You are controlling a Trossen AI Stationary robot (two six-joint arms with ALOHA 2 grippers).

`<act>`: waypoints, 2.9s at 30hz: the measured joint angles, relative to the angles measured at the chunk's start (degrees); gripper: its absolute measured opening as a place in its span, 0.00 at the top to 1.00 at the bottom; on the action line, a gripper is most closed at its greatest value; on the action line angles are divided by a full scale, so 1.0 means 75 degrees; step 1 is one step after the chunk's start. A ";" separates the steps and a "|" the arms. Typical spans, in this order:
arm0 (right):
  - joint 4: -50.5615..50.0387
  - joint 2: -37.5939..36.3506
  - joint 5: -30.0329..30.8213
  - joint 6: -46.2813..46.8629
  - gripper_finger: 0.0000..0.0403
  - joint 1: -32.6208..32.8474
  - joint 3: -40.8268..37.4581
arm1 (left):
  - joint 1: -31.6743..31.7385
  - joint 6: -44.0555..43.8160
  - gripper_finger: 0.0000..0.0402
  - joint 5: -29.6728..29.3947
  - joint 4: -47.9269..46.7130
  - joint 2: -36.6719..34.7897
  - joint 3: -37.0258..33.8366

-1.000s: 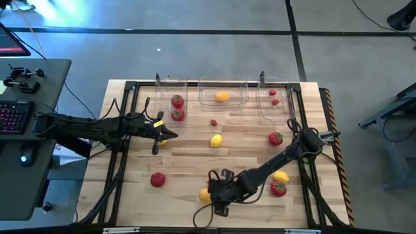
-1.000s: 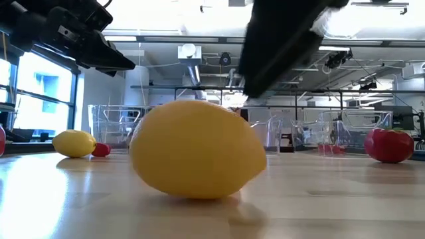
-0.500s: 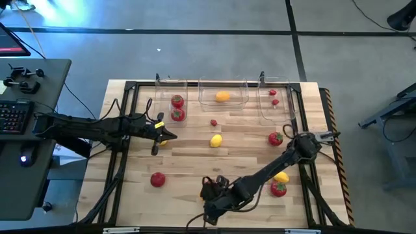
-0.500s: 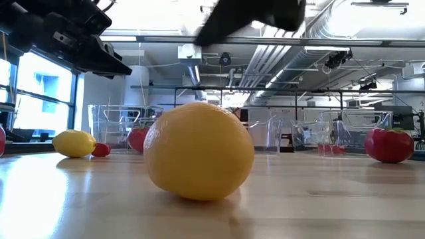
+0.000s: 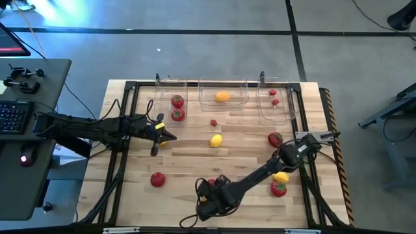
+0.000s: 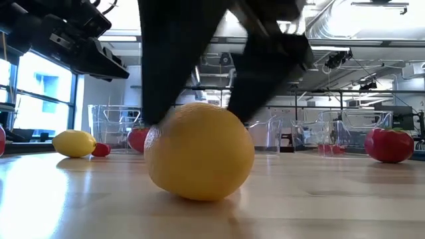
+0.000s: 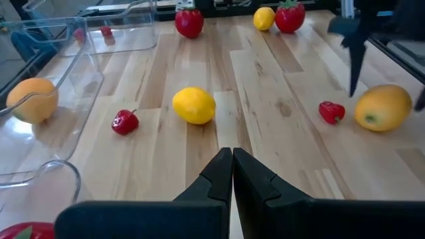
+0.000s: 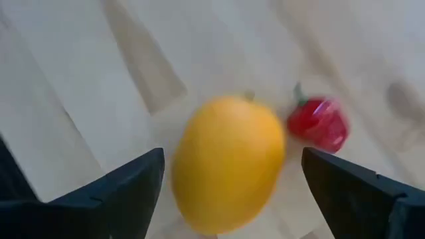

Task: Sort produce into baskets
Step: Put the yellow lemon into the center transparent bin

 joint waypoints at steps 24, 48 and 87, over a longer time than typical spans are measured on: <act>-0.2050 -0.0638 -0.0300 -0.2414 0.51 -0.0789 0.0870 | -0.0471 -0.0185 1.00 -0.0101 0.0174 0.0001 0.0000; -0.0132 -0.1255 -0.1305 -0.6943 0.51 -0.8294 0.1090 | -0.0136 -0.0461 1.00 -0.0492 0.0916 -0.0002 0.0000; 0.0291 0.0367 -0.1766 -0.3280 0.32 -0.8426 0.1125 | -0.0150 -0.0618 1.00 -0.0504 0.0919 -0.0001 -0.0003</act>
